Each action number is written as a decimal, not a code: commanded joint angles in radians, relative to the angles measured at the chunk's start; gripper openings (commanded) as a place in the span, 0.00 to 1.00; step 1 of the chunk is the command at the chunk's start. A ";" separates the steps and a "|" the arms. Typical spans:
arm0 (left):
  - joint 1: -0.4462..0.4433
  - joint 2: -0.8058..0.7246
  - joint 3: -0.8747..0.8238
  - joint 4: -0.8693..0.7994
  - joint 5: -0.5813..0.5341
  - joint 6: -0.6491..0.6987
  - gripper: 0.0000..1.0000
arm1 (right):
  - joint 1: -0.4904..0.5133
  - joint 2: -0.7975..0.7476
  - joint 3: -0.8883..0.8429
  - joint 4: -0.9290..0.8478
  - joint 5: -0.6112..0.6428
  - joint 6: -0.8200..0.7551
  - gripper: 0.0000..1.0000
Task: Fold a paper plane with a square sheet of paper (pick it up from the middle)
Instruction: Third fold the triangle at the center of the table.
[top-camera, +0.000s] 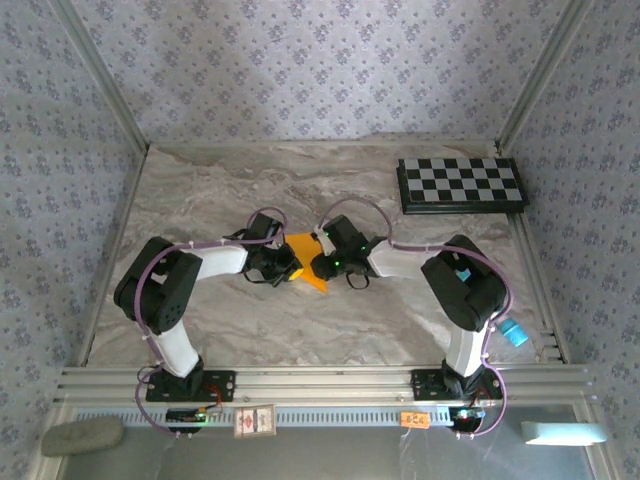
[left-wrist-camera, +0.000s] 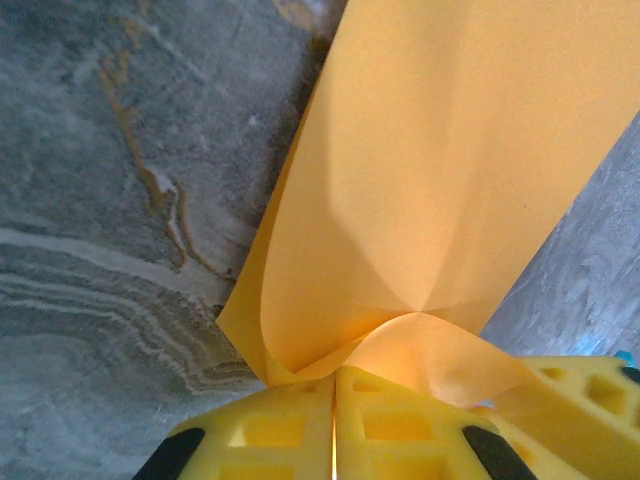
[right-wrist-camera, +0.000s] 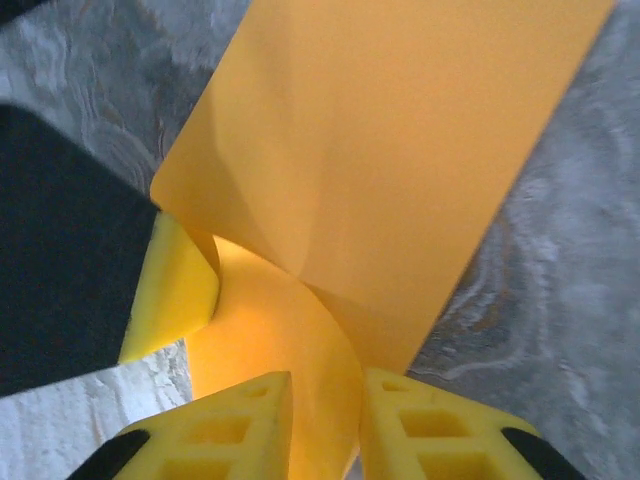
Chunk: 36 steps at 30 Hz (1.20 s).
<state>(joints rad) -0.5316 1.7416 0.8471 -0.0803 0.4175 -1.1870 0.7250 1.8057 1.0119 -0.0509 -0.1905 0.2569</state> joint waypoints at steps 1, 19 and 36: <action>-0.003 0.033 -0.026 -0.106 -0.071 0.010 0.07 | -0.030 -0.064 0.068 -0.144 -0.019 0.056 0.29; -0.005 0.037 -0.044 -0.080 -0.097 -0.021 0.07 | -0.010 -0.027 0.078 -0.243 -0.324 0.043 0.19; -0.004 0.042 -0.044 -0.080 -0.092 -0.022 0.07 | 0.016 0.087 0.134 -0.289 -0.240 0.030 0.15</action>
<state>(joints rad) -0.5331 1.7420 0.8433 -0.0734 0.4107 -1.1984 0.7357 1.8744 1.1191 -0.3038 -0.4599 0.3023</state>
